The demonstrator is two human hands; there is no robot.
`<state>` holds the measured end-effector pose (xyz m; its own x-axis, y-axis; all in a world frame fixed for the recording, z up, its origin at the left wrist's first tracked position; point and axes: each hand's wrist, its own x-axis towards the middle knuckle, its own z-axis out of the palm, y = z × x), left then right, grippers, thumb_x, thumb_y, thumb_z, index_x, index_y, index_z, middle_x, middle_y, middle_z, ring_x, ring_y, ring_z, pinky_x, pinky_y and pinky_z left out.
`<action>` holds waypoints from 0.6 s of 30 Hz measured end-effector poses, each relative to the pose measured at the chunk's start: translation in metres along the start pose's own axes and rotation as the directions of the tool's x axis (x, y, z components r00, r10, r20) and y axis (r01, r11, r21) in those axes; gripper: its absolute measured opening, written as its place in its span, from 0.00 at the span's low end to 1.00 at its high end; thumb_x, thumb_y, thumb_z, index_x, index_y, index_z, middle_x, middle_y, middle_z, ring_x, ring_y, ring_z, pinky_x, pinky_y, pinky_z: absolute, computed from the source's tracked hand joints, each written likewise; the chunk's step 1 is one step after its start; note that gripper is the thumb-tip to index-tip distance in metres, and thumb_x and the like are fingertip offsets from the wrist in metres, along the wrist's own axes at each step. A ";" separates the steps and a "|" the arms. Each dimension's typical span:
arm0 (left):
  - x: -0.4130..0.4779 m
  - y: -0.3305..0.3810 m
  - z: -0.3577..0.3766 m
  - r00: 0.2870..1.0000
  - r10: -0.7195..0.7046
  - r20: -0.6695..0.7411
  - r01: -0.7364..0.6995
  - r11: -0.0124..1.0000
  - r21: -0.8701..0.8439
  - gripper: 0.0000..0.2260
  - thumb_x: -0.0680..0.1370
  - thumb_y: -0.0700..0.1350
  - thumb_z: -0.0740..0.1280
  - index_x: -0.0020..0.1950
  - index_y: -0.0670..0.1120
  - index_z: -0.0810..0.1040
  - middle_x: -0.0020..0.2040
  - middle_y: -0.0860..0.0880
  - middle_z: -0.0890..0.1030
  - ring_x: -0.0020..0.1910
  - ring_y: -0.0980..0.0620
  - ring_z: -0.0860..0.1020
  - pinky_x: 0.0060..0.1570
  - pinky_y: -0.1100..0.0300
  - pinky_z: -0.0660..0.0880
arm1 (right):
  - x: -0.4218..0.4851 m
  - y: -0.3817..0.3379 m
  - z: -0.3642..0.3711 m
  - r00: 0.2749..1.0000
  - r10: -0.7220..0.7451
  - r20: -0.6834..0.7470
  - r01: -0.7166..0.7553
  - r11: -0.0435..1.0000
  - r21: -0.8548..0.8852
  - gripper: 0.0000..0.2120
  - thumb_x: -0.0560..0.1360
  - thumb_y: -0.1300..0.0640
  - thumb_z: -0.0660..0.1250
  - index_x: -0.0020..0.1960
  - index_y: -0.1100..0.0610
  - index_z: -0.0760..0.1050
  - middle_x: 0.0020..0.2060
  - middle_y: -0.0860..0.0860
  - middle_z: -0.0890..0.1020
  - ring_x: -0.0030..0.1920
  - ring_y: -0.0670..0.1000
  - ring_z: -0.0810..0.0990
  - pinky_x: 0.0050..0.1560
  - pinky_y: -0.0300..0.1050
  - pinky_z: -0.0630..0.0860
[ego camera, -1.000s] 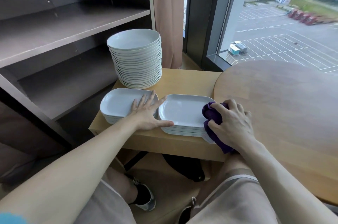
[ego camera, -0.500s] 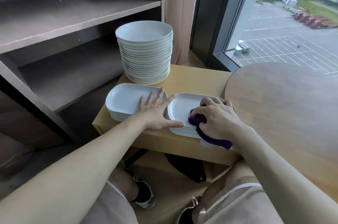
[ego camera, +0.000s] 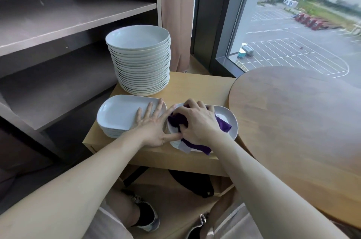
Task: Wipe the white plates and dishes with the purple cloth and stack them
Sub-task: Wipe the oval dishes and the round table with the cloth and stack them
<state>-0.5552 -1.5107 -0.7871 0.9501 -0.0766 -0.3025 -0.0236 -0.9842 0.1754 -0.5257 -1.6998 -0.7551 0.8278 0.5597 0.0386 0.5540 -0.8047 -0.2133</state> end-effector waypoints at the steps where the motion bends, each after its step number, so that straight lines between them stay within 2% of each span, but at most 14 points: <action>1: 0.000 0.000 0.000 1.000 -0.006 0.002 0.006 1.000 -0.001 0.50 0.58 0.87 0.44 0.74 0.72 0.26 0.80 0.51 0.27 0.80 0.44 0.30 0.77 0.37 0.35 | 0.001 0.003 0.000 1.000 0.016 -0.008 -0.016 1.000 -0.010 0.21 0.75 0.46 0.64 0.68 0.41 0.73 0.62 0.49 0.73 0.61 0.57 0.71 0.61 0.61 0.68; 6: -0.002 0.002 -0.002 1.000 -0.019 0.000 0.019 1.000 0.002 0.50 0.60 0.86 0.45 0.76 0.71 0.28 0.79 0.53 0.26 0.80 0.46 0.29 0.77 0.38 0.34 | 0.000 0.028 -0.012 0.986 0.167 -0.004 -0.167 0.983 -0.080 0.22 0.76 0.45 0.63 0.70 0.41 0.70 0.63 0.51 0.71 0.63 0.59 0.70 0.62 0.63 0.66; 12: -0.004 0.003 -0.003 1.000 -0.025 -0.006 0.024 1.000 -0.006 0.48 0.66 0.83 0.51 0.78 0.70 0.31 0.80 0.52 0.28 0.80 0.46 0.30 0.77 0.39 0.33 | -0.026 0.063 -0.034 0.941 0.331 0.076 -0.308 0.926 -0.218 0.23 0.71 0.48 0.64 0.66 0.40 0.73 0.59 0.51 0.70 0.62 0.59 0.68 0.60 0.61 0.63; 16: -0.006 0.002 -0.003 1.000 -0.025 0.006 0.025 1.000 -0.010 0.47 0.69 0.82 0.53 0.78 0.69 0.31 0.80 0.52 0.28 0.80 0.46 0.30 0.77 0.38 0.33 | -0.045 0.062 -0.035 0.959 0.269 0.093 -0.246 0.947 -0.208 0.22 0.71 0.51 0.64 0.65 0.38 0.74 0.54 0.48 0.68 0.60 0.56 0.67 0.56 0.57 0.61; 18: -0.006 0.002 -0.004 1.000 -0.025 0.012 0.025 1.000 -0.013 0.47 0.68 0.82 0.53 0.78 0.69 0.31 0.80 0.52 0.27 0.80 0.46 0.30 0.77 0.38 0.33 | -0.052 0.054 -0.034 0.970 0.215 0.113 -0.193 0.966 -0.173 0.22 0.71 0.51 0.64 0.64 0.38 0.75 0.55 0.46 0.69 0.60 0.54 0.66 0.57 0.56 0.60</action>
<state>-0.5597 -1.5120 -0.7815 0.9467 -0.0540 -0.3177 0.0044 -0.9836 0.1802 -0.5358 -1.7787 -0.7354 0.9121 0.3927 -0.1182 0.3902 -0.9197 -0.0443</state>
